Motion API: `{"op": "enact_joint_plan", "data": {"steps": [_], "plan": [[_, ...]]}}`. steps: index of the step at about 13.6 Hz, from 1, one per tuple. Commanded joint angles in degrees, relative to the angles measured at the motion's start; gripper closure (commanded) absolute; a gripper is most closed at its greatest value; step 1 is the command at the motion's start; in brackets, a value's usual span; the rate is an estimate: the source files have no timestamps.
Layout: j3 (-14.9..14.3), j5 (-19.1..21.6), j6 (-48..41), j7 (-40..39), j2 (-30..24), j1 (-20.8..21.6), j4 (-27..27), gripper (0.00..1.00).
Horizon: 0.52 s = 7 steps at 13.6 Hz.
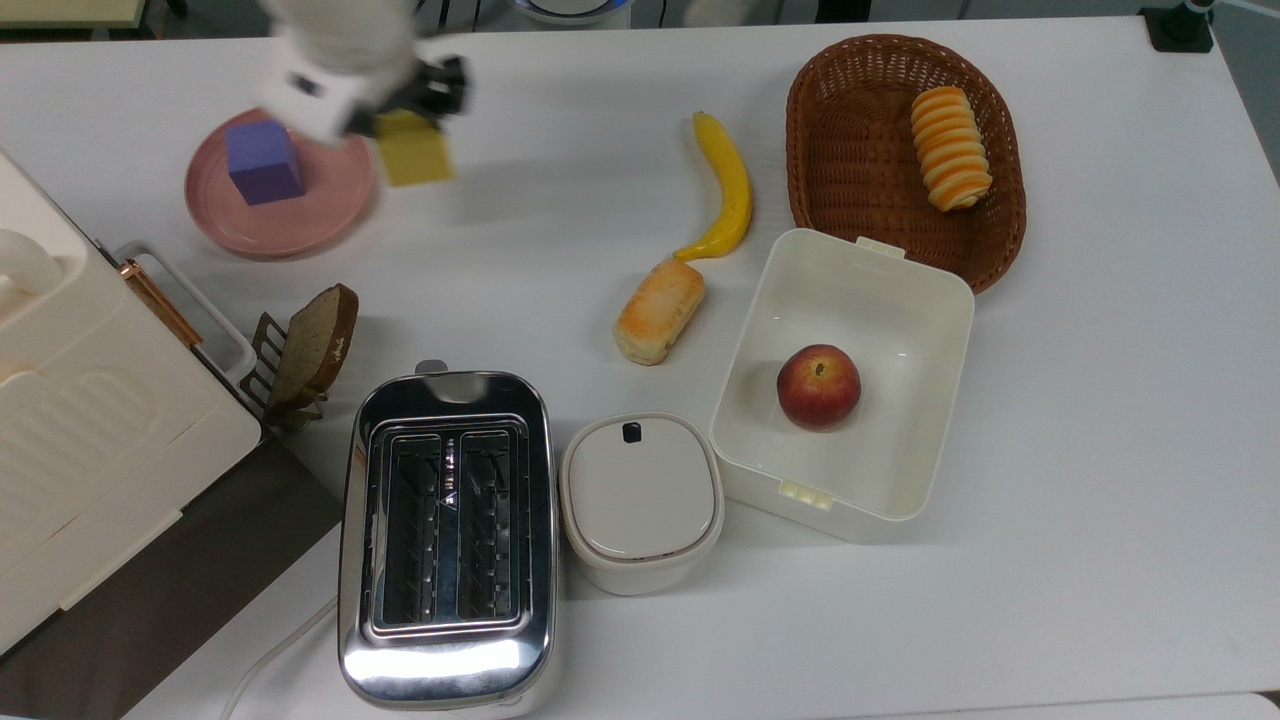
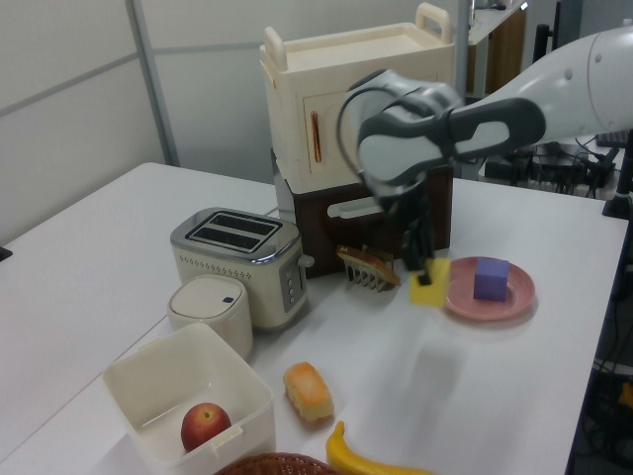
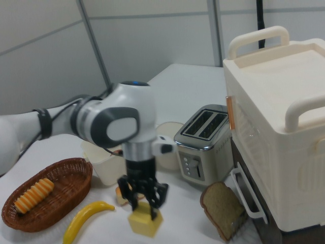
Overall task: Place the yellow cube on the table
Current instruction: 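Lower the yellow cube onto the table and open the gripper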
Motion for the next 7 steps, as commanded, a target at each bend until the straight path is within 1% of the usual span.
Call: {"op": "enact_joint_plan", "data": {"steps": [1,3,4,5,6,7], "plan": [[-0.98,2.1,1.92,10.97,0.2,7.75,-1.3,0.98],[-0.98,2.19,5.0,15.65,1.95,10.3,-1.3,0.98],[-0.98,2.19,5.62,16.19,3.27,10.49,-1.3,0.95],[-0.98,2.19,6.06,16.19,3.98,10.49,-1.3,0.88],[-0.98,2.19,6.93,16.19,4.16,10.4,-1.3,0.77],[-0.98,2.19,7.46,16.54,4.07,10.32,-1.12,0.26]]}}
